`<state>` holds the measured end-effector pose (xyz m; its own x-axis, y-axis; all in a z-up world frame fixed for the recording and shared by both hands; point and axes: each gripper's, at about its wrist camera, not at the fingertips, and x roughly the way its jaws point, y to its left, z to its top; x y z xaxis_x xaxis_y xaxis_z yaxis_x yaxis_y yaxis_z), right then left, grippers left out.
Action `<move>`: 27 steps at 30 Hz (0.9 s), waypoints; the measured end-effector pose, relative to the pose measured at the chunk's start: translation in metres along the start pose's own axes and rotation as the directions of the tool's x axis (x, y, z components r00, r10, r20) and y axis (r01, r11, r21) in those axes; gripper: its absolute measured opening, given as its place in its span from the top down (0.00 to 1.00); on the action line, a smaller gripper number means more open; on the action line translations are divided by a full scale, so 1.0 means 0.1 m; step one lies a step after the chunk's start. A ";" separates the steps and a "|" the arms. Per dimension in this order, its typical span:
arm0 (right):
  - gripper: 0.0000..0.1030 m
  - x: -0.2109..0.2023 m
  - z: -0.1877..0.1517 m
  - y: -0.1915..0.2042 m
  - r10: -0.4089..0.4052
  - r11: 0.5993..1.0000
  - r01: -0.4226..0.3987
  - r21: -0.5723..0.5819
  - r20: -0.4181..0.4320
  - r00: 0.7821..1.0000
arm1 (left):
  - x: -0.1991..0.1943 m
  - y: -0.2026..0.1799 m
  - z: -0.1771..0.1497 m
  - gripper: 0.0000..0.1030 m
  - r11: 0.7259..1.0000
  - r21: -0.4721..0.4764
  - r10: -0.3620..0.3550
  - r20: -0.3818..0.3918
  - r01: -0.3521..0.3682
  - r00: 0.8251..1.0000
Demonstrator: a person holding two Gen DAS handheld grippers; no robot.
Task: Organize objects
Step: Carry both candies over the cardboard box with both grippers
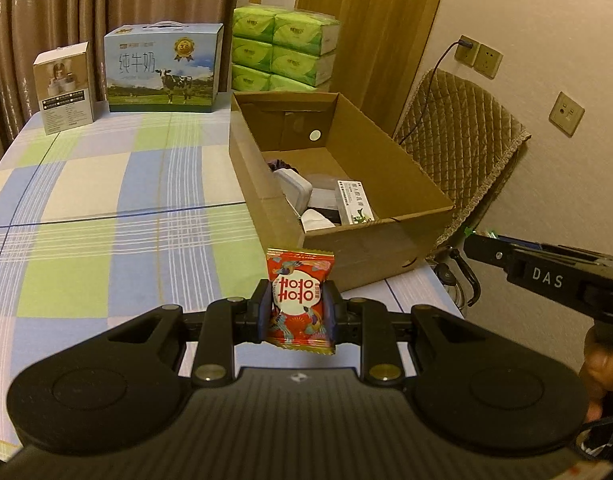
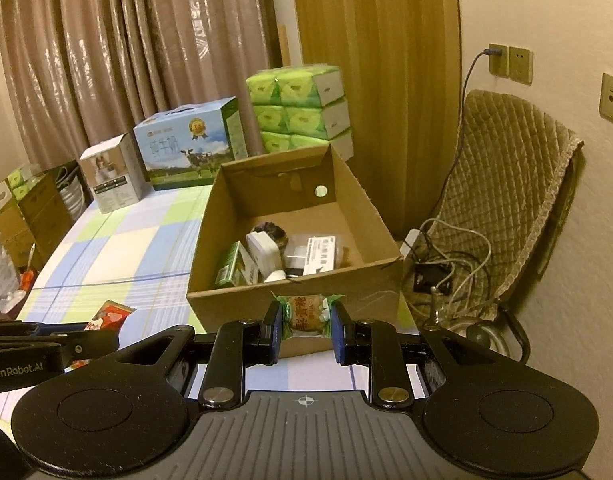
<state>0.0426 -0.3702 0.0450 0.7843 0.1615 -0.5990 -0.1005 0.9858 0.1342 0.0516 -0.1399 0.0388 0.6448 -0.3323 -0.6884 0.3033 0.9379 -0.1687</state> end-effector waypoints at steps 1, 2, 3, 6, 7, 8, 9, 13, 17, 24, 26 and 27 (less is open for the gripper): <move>0.79 0.01 0.00 -0.01 0.000 1.000 0.000 0.003 0.000 1.000 | 0.01 -0.01 0.00 0.79 1.000 0.002 -0.001 -0.001 0.001 1.000; 0.79 0.01 0.00 -0.02 -0.001 1.000 0.001 0.004 -0.001 1.000 | 0.02 -0.02 0.00 0.79 1.000 0.002 -0.002 -0.003 0.002 1.000; 0.79 0.02 0.00 -0.02 -0.001 1.000 0.001 0.005 -0.002 1.000 | 0.02 -0.04 0.01 0.79 1.000 0.003 -0.002 -0.003 0.002 1.000; 0.79 0.03 -0.01 -0.05 -0.001 1.000 0.001 0.010 -0.006 1.000 | 0.05 -0.08 0.02 0.79 1.000 0.007 -0.005 -0.005 0.005 1.000; 0.79 0.03 -0.01 -0.05 -0.001 1.000 0.002 0.010 -0.006 1.000 | 0.05 -0.09 0.03 0.79 1.000 0.008 -0.005 -0.005 0.005 1.000; 0.79 0.04 -0.01 -0.06 -0.002 1.000 0.002 0.012 -0.007 1.000 | 0.06 -0.10 0.03 0.79 1.000 0.009 -0.006 -0.005 0.006 1.000; 0.79 0.04 -0.01 -0.07 -0.002 1.000 0.002 0.014 -0.008 1.000 | 0.06 -0.11 0.04 0.79 1.000 0.010 -0.007 -0.006 0.007 1.000; 0.79 0.05 -0.01 -0.10 -0.003 1.000 0.003 0.016 -0.010 1.000 | 0.08 -0.14 0.06 0.79 1.000 0.017 -0.011 -0.007 0.011 1.000; 0.79 0.06 -0.01 -0.12 -0.003 1.000 0.003 0.019 -0.010 1.000 | 0.11 -0.19 0.10 0.79 1.000 0.021 -0.016 -0.005 0.017 1.000; 0.79 0.09 0.07 -0.16 0.001 1.000 -0.001 0.013 -0.002 1.000 | 0.17 -0.24 0.17 0.79 0.999 0.030 -0.027 -0.009 0.027 1.000; 0.79 0.12 0.14 -0.19 0.003 1.000 -0.003 0.010 0.007 1.000 | 0.20 -0.26 0.21 0.79 0.999 0.030 -0.028 -0.008 0.028 1.000; 0.79 0.13 0.18 -0.20 0.005 1.000 -0.005 0.008 0.011 1.000 | 0.21 -0.27 0.23 0.79 0.999 0.031 -0.027 -0.007 0.027 1.000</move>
<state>0.0661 -0.3886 0.0488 0.7904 0.1663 -0.5896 -0.0996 0.9845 0.1441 0.0732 -0.1740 0.0448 0.6314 -0.3571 -0.6884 0.3426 0.9248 -0.1655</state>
